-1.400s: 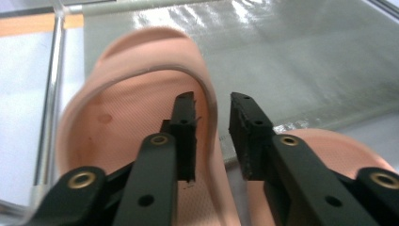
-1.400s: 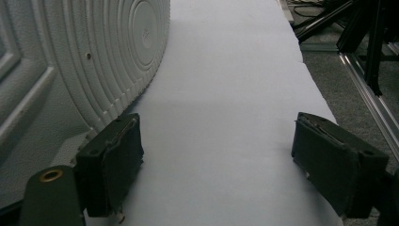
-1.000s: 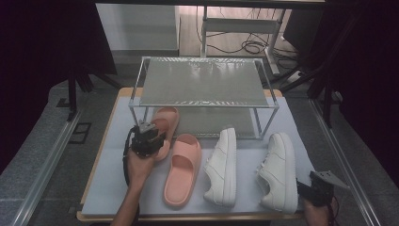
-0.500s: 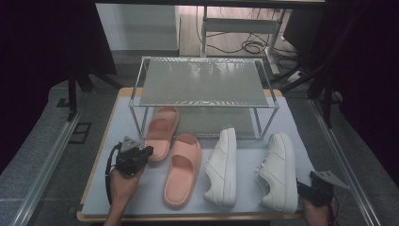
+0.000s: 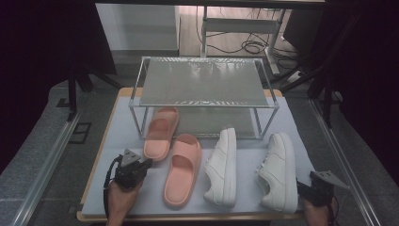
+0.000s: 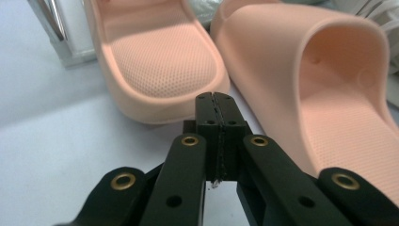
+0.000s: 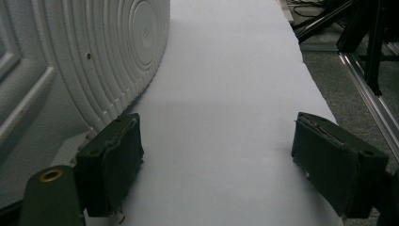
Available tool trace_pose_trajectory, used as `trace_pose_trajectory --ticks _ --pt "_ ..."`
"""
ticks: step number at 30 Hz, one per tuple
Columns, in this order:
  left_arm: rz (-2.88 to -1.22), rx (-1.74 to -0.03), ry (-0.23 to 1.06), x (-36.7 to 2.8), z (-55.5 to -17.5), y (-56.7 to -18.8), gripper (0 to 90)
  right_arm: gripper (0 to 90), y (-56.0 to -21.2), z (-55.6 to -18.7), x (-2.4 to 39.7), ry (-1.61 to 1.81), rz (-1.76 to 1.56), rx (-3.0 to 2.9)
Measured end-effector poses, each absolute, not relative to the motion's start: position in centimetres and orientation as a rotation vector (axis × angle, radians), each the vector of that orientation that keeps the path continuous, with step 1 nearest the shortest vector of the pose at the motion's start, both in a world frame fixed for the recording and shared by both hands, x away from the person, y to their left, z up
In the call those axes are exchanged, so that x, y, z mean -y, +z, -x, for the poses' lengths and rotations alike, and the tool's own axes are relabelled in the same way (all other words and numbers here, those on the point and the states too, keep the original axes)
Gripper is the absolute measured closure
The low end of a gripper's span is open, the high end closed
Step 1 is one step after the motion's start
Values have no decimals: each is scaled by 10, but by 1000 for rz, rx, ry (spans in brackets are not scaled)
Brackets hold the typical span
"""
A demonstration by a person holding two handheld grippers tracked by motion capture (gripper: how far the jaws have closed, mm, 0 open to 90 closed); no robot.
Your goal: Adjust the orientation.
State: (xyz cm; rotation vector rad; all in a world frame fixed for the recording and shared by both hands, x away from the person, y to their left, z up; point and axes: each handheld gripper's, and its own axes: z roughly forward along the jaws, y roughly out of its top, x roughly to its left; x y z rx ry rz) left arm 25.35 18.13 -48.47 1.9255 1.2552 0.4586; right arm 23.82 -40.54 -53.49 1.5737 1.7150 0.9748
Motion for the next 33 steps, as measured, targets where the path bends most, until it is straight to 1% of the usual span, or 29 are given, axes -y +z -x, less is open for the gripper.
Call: trace_pose_trajectory --ticks 9,16,33 --pt "-1958 -1273 469 -175 -265 -496 896 169 -535 -238 405 975 -1574 -1715" --pt "-1966 -1266 479 -169 -274 -498 896 169 -535 -238 405 975 -1574 -1715" --pt "-1958 -1273 477 -159 -315 -501 896 169 -535 -238 406 974 -1572 -1715"
